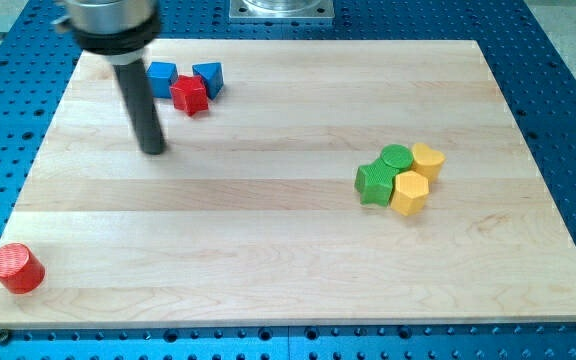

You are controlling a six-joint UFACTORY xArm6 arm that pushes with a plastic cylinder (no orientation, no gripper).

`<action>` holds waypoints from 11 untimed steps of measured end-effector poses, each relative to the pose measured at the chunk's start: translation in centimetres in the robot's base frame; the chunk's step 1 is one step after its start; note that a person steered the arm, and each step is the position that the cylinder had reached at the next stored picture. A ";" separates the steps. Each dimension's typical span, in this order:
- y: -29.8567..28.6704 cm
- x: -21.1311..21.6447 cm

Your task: Separate red star from the blue blocks

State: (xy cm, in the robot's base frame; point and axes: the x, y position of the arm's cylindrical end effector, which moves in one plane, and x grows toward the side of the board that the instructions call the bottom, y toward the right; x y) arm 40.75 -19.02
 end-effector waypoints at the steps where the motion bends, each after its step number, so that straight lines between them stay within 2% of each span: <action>1: -2.5 -1.4; 2: -2.9 -6.0; 3: -3.1 -8.5; 6: -3.3 -8.9; 7: 1.4 -8.9; 8: 3.4 -9.6; 10: 12.5 -9.6; 11: 10.0 -8.2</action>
